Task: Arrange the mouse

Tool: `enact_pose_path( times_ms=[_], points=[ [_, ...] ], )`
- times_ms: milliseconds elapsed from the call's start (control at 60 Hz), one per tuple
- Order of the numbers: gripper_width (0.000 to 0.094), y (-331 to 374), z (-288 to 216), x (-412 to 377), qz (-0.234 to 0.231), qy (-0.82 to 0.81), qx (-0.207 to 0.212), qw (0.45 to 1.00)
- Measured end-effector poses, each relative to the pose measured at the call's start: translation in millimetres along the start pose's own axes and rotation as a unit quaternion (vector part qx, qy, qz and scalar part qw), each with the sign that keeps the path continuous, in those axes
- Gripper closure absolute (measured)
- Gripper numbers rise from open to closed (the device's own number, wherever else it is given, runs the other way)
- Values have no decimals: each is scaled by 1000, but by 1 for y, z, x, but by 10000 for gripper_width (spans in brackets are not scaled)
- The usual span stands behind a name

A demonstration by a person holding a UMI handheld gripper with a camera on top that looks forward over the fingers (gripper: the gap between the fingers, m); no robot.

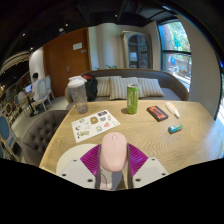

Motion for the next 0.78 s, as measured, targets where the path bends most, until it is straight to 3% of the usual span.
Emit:
enact_pose_path(
  times_ms=[167, 267, 350, 450, 483, 533, 550, 600, 783],
  points=[
    [571, -26, 56, -83, -14, 29, -30, 999],
    [551, -41, 95, -95, 3, 33, -65, 997],
    [509, -44, 93, -95, 14, 26, -42, 999],
    [430, -44, 96, -96, 11, 20, -67, 998],
    [356, -39, 98, -97, 1, 16, -81, 997],
    [88, -30, 93, -102, -17, 7, -78, 997],
    [73, -25, 89, -103, -19, 6, -73, 997],
    [111, -11, 82, -100, -20, 5, -69, 997],
    [95, 48, 91, -78, -9, -13, -84, 996]
  ],
)
Point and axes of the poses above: the point between the fingertips, and its own axes, seen from behind it with the camera up: x to the right, z down, y backward, against the way the camera looks, the point moved 1 cm from there along y, backward, against the way the camera looks, and after that the axes turned 8 degrees about -x, right-handed, at the moved point
